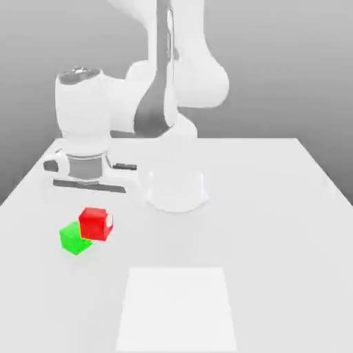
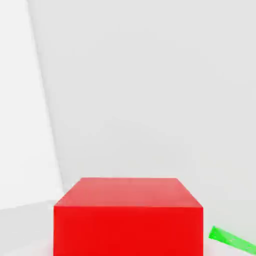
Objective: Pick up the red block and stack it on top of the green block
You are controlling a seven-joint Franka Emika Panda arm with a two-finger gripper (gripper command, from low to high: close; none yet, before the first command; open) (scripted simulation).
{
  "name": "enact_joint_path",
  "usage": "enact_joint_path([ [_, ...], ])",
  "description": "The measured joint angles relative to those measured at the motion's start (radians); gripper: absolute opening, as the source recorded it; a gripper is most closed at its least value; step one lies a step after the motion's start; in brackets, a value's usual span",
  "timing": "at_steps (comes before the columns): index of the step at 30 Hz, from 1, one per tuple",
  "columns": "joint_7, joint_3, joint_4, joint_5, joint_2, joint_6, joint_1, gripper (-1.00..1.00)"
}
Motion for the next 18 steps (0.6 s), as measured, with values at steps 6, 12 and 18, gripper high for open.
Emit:
enact_joint_path([
  [6,-0.001,-0.082,-0.032,-0.027,-0.016,0.016,-0.128,-1.0],
  [12,-0.075,-0.124,-0.029,0.082,0.136,0.163,-0.061,-1.0],
  [18,-0.142,-0.127,-0.03,0.181,0.244,0.268,-0.028,1.0],
])
